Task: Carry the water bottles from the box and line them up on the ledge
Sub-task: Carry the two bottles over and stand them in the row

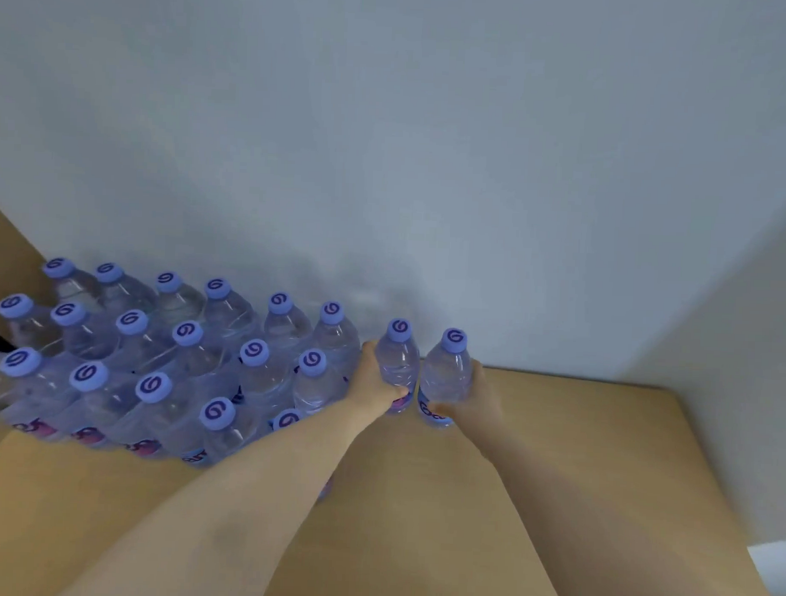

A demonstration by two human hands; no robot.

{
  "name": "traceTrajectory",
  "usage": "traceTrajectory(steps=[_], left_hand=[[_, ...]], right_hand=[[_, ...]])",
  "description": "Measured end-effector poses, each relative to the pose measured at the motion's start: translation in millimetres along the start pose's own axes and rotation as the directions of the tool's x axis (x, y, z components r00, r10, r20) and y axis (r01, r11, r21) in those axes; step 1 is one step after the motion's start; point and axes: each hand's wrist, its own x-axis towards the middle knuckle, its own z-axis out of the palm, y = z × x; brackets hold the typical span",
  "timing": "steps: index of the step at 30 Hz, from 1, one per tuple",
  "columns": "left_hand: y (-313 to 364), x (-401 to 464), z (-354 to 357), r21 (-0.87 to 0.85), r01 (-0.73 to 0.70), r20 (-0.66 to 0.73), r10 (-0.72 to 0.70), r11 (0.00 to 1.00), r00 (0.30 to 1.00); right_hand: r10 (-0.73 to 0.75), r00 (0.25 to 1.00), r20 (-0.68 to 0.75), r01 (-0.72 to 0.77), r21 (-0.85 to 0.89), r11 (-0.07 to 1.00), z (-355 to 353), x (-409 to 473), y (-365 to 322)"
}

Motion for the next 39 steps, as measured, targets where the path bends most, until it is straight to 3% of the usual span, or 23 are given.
traceTrajectory(steps=[6, 14, 16, 20, 27, 31, 35, 39], left_hand=[[6, 16, 6, 0.029, 0.086, -0.083, -0.083, 0.996, 0.993], [5, 19, 17, -0.041, 0.143, -0.232, -0.149, 0.989, 0.961], [6, 21, 16, -0.038, 0.139, -0.224, -0.144, 0.990, 0.964], [1, 20, 16, -0.023, 0.130, -0.215, -0.132, 0.991, 0.968], [-4, 18, 9, 0.009, 0.120, -0.154, -0.118, 0.993, 0.981], [-5, 15, 7, 0.021, 0.112, -0.142, -0.108, 0.994, 0.984], [3, 13, 4, 0.051, 0.141, -0.118, -0.135, 0.989, 0.984], [9, 12, 2, 0.090, 0.146, -0.099, -0.137, 0.985, 0.986]], right_hand=[[-0.071, 0.997, 0.006, 0.068, 0.187, 0.980, -5, 20, 8], [-0.091, 0.996, 0.014, 0.091, 0.053, 0.994, 1, 49, 10], [-0.077, 0.996, 0.038, 0.075, 0.052, 0.996, 2, 53, 8], [-0.076, 0.996, 0.036, 0.065, 0.240, 0.969, 4, 49, 4], [-0.203, 0.974, 0.098, 0.181, 0.198, 0.963, 3, 42, 10], [-0.087, 0.995, 0.044, 0.075, 0.221, 0.972, 7, 33, 18], [-0.114, 0.990, 0.080, 0.093, 0.236, 0.967, 9, 31, 19], [-0.037, 0.998, 0.043, 0.028, 0.200, 0.979, 11, 31, 18]])
